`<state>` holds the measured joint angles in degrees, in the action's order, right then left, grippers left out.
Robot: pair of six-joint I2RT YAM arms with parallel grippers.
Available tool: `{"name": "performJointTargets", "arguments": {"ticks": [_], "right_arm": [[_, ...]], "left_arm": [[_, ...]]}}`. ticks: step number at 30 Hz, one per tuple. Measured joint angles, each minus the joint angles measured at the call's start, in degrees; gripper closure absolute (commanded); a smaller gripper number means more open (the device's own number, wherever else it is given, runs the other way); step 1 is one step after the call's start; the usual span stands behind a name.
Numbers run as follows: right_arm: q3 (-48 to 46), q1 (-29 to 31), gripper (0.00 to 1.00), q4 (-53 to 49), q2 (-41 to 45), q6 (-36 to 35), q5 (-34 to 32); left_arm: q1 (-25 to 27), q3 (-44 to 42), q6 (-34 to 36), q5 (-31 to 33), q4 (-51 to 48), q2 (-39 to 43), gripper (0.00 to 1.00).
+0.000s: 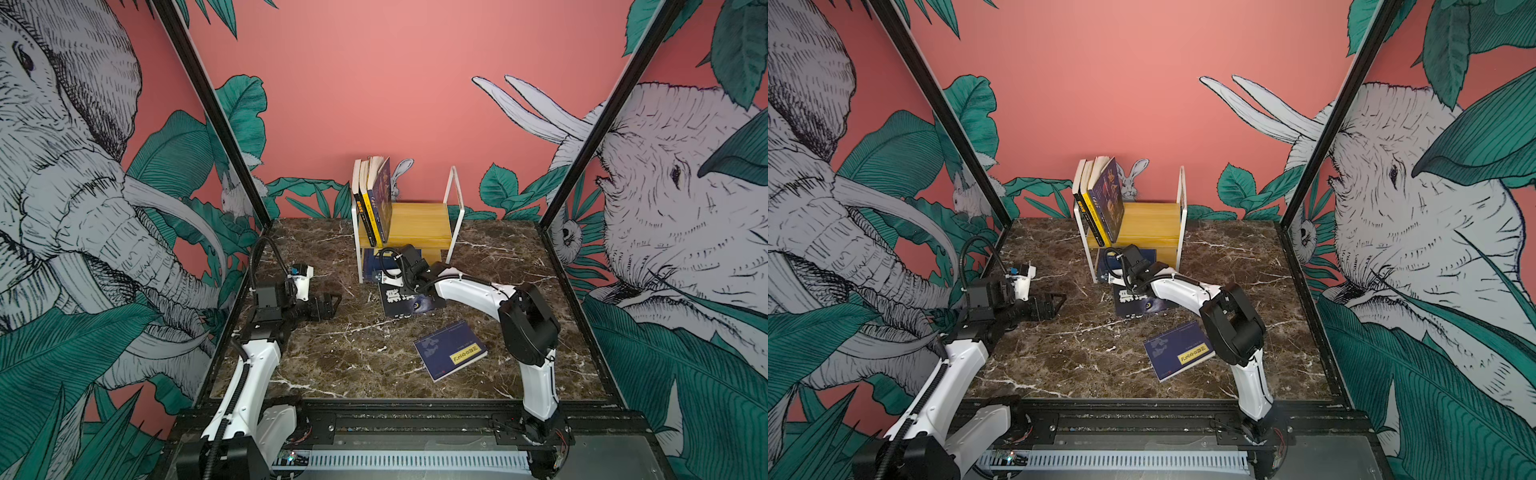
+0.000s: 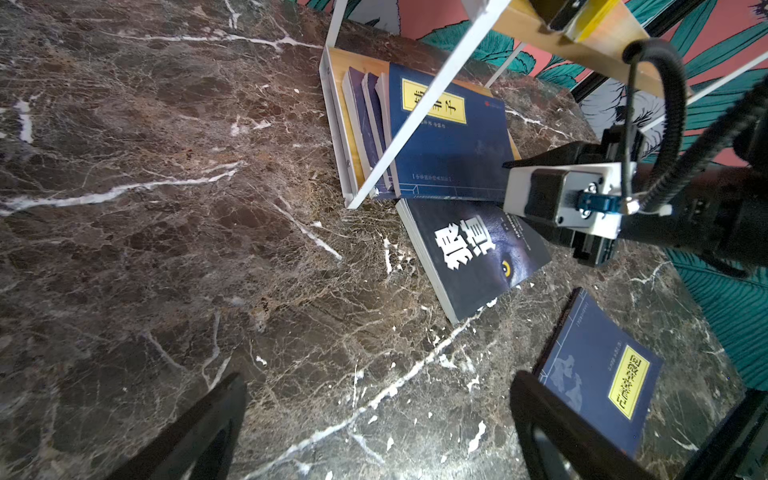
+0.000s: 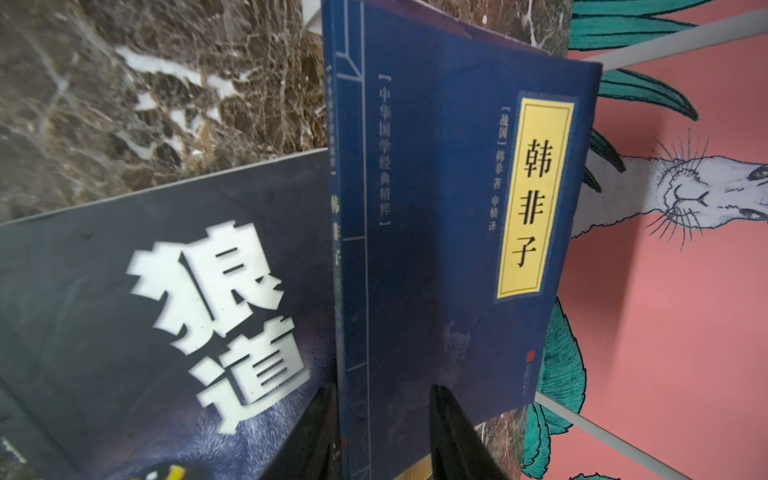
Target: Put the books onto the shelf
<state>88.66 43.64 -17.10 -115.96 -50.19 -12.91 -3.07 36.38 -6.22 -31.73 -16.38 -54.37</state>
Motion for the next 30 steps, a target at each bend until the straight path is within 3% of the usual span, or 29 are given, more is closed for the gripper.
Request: {"name": "performJointTargets", "arguments": {"ticks": [10, 30], "right_arm": [[0.4, -0.9, 0.57, -0.3, -1.2, 0.3, 0.0], [3.0, -1.6, 0.65, -1.2, -3.2, 0.5, -0.2]], "left_arm": [[0.0, 0.0, 0.0, -0.2, 0.0, 0.0, 0.01], [0.0, -0.1, 0.0, -0.2, 0.0, 0.0, 0.01]]}}
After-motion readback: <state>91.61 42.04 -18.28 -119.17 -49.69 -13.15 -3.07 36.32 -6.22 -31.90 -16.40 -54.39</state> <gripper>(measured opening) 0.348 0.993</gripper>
